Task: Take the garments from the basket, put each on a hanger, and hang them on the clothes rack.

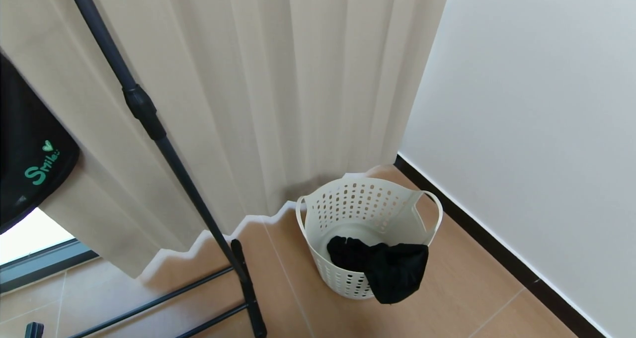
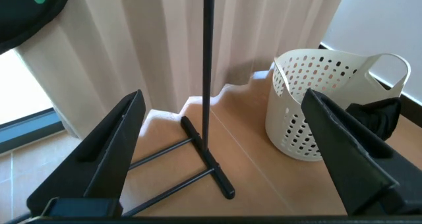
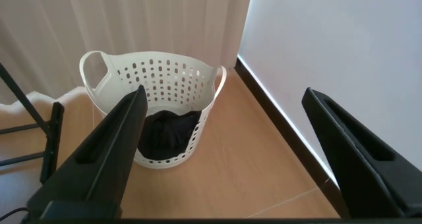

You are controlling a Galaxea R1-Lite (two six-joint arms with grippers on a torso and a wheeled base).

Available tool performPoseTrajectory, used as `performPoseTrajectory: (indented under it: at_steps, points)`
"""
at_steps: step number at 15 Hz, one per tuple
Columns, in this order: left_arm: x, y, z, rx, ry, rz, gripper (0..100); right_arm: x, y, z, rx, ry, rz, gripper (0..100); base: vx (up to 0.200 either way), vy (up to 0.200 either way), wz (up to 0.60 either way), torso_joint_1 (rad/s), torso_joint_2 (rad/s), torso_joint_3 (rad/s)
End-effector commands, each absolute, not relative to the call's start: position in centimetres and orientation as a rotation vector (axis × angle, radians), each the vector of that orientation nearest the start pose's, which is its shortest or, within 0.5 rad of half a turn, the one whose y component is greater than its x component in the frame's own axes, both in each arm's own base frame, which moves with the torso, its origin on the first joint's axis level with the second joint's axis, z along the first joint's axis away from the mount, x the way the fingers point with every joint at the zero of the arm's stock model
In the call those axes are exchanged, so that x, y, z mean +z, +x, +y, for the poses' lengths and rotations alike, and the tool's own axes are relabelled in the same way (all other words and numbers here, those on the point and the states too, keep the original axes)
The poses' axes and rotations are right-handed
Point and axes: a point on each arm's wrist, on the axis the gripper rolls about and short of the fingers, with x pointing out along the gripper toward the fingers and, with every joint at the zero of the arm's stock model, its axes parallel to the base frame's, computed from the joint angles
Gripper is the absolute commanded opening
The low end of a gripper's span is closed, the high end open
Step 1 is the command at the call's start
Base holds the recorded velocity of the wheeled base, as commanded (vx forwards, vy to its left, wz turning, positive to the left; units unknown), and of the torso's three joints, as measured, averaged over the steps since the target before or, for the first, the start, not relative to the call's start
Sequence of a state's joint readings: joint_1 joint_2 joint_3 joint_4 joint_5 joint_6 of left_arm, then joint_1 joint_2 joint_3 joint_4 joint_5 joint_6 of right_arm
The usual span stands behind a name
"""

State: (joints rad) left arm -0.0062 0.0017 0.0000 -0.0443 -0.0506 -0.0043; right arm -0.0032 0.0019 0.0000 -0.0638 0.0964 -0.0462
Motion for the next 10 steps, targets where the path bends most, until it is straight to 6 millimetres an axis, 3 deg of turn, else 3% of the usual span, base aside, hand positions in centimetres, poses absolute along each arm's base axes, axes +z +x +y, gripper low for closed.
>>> performPoseTrajectory:
  at_steps: [1, 10]
  points:
    - [8.01, -2.27, -0.10, -0.057, -0.004, -0.041, 100, 8.21, -2.30, 0.22, 0.092, -0.049, -0.065, 100, 0.000, 0.000, 0.00, 0.002, 0.01, -0.198]
    - [7.99, -2.27, -0.10, -0.057, -0.004, -0.040, 100, 8.30, -2.30, 0.21, 0.086, -0.046, -0.074, 100, 0.000, 0.000, 0.00, 0.001, 0.01, -0.199]
